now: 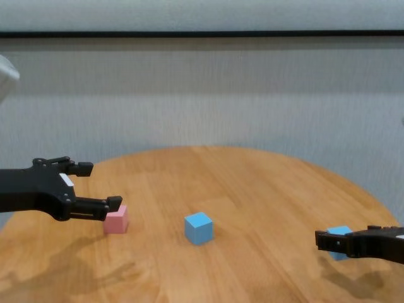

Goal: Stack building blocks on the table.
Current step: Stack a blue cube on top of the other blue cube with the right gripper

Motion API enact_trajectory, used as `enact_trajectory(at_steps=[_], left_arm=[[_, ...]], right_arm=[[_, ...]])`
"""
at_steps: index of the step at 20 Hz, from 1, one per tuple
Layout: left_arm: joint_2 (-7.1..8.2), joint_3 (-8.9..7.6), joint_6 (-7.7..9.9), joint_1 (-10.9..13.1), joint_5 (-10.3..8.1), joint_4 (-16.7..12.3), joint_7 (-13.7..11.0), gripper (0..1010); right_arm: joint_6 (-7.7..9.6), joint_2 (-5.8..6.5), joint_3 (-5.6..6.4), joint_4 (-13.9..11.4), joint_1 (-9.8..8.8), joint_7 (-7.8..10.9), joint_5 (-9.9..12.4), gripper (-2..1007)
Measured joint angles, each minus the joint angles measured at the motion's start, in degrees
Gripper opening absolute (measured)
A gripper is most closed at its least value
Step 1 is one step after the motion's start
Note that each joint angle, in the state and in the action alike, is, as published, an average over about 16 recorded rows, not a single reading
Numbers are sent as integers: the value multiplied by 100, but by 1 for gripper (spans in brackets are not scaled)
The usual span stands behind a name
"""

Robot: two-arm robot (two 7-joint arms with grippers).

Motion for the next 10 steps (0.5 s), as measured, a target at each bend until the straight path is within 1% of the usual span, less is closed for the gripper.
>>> enact_trajectory(at_steps=[10], left_arm=[[0, 0, 0, 0, 0, 0, 0, 1000]], right_arm=[[-57, -115, 11, 291, 138, 191, -113, 1005]])
